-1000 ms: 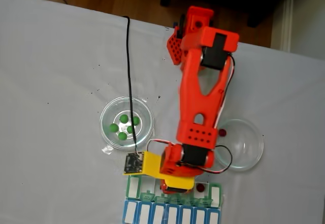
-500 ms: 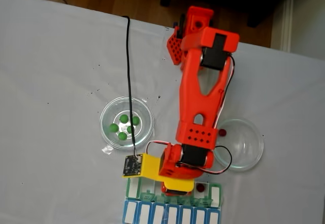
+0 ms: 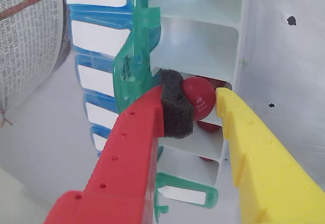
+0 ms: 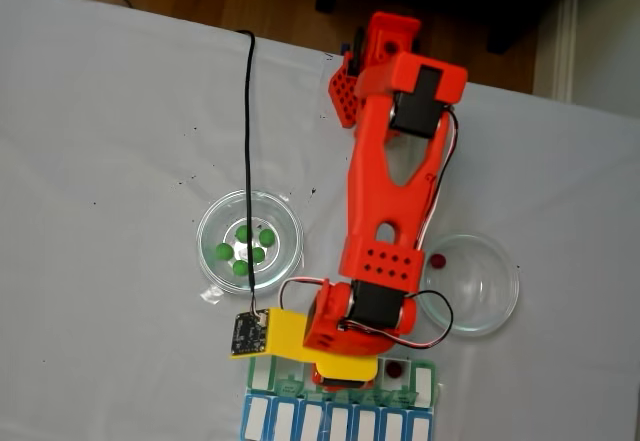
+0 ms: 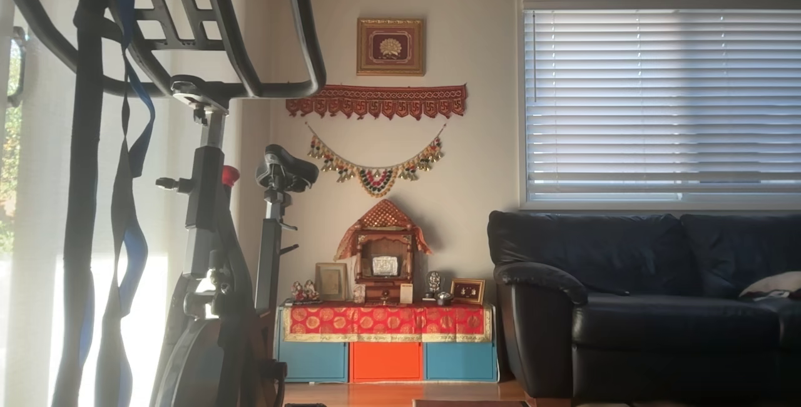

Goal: Sort medicines into box.

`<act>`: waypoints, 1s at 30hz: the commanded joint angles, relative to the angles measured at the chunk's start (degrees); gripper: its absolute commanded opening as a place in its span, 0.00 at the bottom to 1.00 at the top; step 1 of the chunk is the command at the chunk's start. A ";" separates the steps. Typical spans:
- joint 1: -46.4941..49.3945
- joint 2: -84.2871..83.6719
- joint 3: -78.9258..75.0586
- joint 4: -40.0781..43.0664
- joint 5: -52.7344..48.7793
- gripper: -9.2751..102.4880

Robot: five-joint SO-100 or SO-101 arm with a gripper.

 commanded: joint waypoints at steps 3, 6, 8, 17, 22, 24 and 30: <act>1.23 2.55 -5.80 -0.35 -1.85 0.10; 1.32 2.64 -4.31 -0.79 -3.16 0.10; 1.58 3.16 -3.43 -1.05 -3.60 0.10; 0.00 3.43 1.14 -5.10 -2.90 0.10; -1.85 4.48 6.15 -9.40 -1.05 0.10; -1.85 4.75 6.42 -10.46 -0.18 0.09; -1.14 3.96 5.98 -13.01 -0.18 0.09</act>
